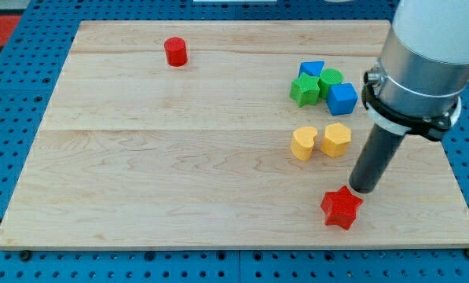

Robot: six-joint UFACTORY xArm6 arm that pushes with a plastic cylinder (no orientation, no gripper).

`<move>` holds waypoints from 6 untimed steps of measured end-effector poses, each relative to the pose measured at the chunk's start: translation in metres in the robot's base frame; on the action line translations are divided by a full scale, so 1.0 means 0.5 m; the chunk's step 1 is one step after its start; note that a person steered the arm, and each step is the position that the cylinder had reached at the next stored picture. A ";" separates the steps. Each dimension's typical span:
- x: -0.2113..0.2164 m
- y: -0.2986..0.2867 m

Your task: Slide the red star closer to the yellow heart

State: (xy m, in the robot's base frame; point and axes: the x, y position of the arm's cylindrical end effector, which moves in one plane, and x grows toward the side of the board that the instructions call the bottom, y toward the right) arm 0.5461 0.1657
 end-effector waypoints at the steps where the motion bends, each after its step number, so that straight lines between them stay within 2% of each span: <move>1: 0.090 0.123; 2: 0.145 0.135; 4: 0.136 -0.052; 6: 0.009 -0.100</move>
